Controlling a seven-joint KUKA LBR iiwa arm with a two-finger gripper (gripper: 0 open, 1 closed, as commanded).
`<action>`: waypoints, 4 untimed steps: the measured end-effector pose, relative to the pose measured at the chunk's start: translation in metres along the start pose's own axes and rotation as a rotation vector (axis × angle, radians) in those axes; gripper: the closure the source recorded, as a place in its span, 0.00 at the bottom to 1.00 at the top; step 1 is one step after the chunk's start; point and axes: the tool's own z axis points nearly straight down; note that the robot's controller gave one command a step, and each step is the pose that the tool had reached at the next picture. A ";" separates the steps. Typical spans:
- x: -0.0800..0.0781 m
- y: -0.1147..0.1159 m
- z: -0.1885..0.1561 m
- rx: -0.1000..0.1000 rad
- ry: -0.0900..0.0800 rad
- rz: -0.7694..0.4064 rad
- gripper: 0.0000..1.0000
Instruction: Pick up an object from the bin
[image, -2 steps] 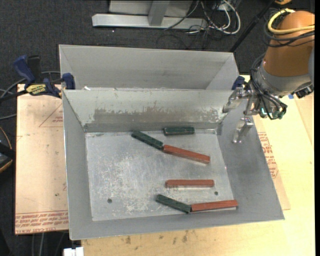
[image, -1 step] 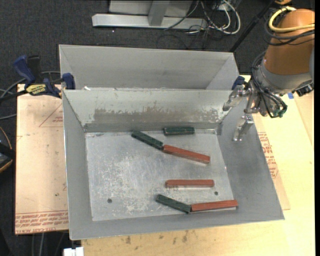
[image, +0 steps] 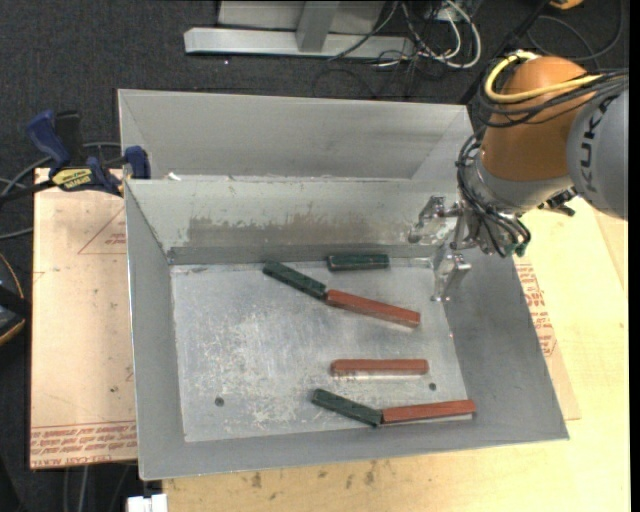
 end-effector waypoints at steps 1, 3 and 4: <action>0.007 0.042 0.019 -0.001 0.005 0.156 0.00; 0.005 0.077 0.088 -0.001 0.002 0.039 0.00; -0.001 0.096 0.099 0.004 -0.011 -0.034 1.00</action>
Offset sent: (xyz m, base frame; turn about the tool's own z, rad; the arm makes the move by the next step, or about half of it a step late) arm 0.0013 0.0724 -0.0405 -0.1436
